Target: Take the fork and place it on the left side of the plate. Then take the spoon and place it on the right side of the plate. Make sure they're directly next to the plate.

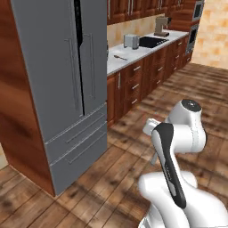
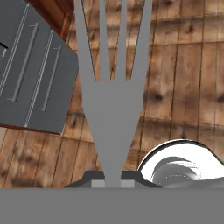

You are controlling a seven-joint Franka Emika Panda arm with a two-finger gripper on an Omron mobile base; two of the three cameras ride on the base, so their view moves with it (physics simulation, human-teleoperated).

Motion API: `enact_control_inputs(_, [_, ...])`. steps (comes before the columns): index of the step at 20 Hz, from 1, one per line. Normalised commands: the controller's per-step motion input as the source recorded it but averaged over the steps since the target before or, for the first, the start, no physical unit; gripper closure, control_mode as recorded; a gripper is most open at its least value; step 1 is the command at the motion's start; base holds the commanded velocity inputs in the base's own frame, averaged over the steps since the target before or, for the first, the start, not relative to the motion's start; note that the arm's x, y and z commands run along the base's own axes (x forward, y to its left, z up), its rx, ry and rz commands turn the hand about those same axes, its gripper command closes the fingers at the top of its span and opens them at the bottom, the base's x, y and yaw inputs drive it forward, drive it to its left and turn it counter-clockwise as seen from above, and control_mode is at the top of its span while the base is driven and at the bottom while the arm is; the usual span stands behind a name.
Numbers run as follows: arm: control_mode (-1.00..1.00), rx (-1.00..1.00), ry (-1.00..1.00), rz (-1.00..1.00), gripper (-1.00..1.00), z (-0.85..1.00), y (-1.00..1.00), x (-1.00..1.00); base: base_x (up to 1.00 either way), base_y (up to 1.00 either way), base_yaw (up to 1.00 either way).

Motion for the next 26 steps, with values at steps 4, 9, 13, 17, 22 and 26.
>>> enact_control_inputs(4, [1.0,0.0,0.0,0.0,1.0,0.0,0.0,0.0,-0.68,0.04,-0.3])
enact_control_inputs(9, [1.0,0.0,0.0,0.0,1.0,0.0,0.0,0.0,-0.72,-0.27,-0.15])
enact_control_inputs(13, [1.0,0.0,0.0,0.0,1.0,0.0,0.0,0.0,-0.76,-0.51,-0.05])
enact_control_inputs(17, [1.0,0.0,0.0,0.0,1.0,0.0,0.0,0.0,-0.69,-0.44,-0.03])
enact_control_inputs(22, [1.0,0.0,0.0,0.0,1.0,0.0,0.0,0.0,-0.52,-0.64,-0.02])
enact_control_inputs(26, [1.0,0.0,0.0,0.0,1.0,0.0,0.0,0.0,-0.47,-0.93,0.0])
